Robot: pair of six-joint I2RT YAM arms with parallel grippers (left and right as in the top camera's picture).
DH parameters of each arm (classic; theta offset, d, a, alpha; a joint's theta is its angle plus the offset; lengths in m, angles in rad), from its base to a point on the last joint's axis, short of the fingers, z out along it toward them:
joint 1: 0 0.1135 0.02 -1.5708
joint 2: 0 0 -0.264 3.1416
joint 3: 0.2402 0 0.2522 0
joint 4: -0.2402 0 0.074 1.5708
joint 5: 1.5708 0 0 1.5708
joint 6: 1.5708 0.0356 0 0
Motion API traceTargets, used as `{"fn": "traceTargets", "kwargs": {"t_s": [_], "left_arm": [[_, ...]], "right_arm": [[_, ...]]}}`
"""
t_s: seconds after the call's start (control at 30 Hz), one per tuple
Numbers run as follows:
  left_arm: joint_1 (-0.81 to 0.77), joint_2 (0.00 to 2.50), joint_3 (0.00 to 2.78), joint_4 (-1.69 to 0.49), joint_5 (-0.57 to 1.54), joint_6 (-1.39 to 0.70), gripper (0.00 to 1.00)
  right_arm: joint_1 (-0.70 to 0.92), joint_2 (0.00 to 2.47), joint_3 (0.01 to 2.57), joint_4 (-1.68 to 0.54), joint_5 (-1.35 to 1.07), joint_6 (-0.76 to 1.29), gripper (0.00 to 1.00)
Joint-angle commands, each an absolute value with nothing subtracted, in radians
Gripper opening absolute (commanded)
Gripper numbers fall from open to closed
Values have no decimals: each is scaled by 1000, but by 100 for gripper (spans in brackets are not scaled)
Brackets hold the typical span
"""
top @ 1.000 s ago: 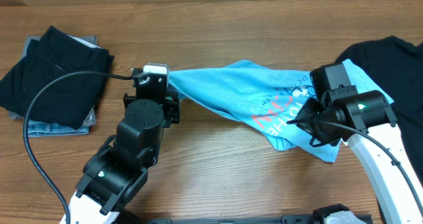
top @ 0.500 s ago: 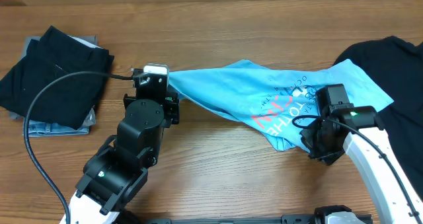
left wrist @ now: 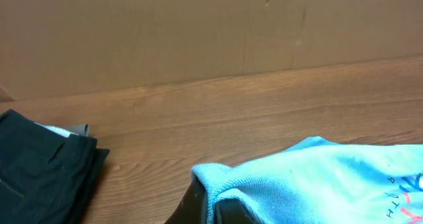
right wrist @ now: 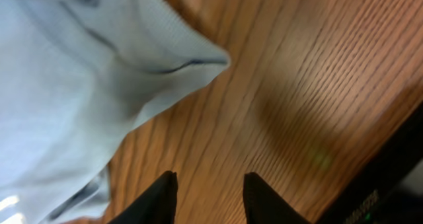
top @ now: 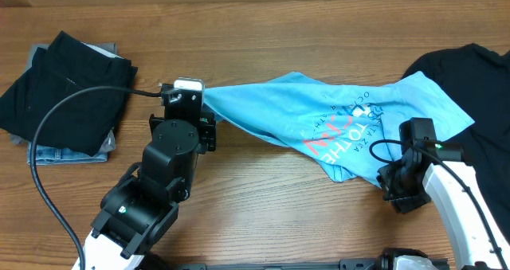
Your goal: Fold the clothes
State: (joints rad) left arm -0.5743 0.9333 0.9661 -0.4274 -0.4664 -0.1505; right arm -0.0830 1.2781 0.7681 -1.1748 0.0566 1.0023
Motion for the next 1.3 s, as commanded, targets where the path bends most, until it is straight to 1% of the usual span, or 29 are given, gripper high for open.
{"fn": "traceTargets", "kwargs": {"t_s": [0.0, 0.03, 0.1, 0.23, 0.33, 0.37, 0.4, 0.47, 0.5, 0.57, 0.63, 0.73, 0.77, 0.83, 0.87, 0.9, 0.97, 1.07, 1.13, 1.2, 1.27], "left_arm": [[-575, 934, 978, -426, -469, -165, 4], [-575, 934, 978, -428, -467, -165, 4], [-575, 934, 978, -432, -458, -165, 4], [-575, 934, 978, -432, -452, -165, 4], [-575, 934, 978, -432, -452, -165, 4], [-575, 934, 978, -432, -452, -165, 4], [-575, 934, 978, -433, -452, -165, 4], [-575, 934, 978, -433, -452, -165, 4], [-575, 934, 978, -433, -452, -165, 4], [-575, 934, 978, -433, -452, -165, 4], [-575, 934, 978, -433, -452, -165, 4], [-575, 934, 978, -433, -452, -165, 4], [-575, 934, 978, -434, -452, -165, 4], [-575, 934, 978, -434, -452, -165, 6], [-575, 934, 978, -434, -452, -165, 7], [-575, 934, 978, -434, -452, -165, 8], [-575, 935, 978, -437, -452, -165, 10], [-575, 936, 978, -446, -452, -165, 9], [-575, 937, 978, -445, -452, -165, 9], [-575, 937, 978, -445, -452, -165, 9], [-575, 938, 978, -445, -452, -165, 9]], "right_arm": [[-95, 1272, 728, -1122, 74, 983, 68], [-95, 1272, 723, -1109, 74, 976, 70], [-95, 1272, 707, -1078, 83, 969, 80], [-95, 1272, 664, -1018, 101, 970, 81], [-95, 1272, 614, -942, 96, 973, 79], [-95, 1272, 600, -924, 92, 973, 75], [-95, 1272, 585, -903, 85, 973, 64], [-95, 1272, 582, -898, 86, 970, 49], [-95, 1272, 582, -894, 86, 962, 39], [-95, 1272, 582, -889, 97, 956, 30], [-95, 1272, 582, -882, 110, 949, 25], [-95, 1272, 583, -862, 136, 935, 25], [-95, 1272, 583, -860, 143, 935, 30], [-95, 1272, 583, -857, 146, 935, 57], [-95, 1272, 583, -856, 148, 936, 66], [-95, 1272, 583, -856, 159, 936, 68], [-95, 1272, 583, -857, 207, 947, 68], [-95, 1272, 583, -838, 223, 954, 63], [-95, 1272, 582, -826, 216, 954, 57], [-95, 1272, 582, -811, 209, 954, 48], [-95, 1272, 582, -800, 208, 954, 42]]}}
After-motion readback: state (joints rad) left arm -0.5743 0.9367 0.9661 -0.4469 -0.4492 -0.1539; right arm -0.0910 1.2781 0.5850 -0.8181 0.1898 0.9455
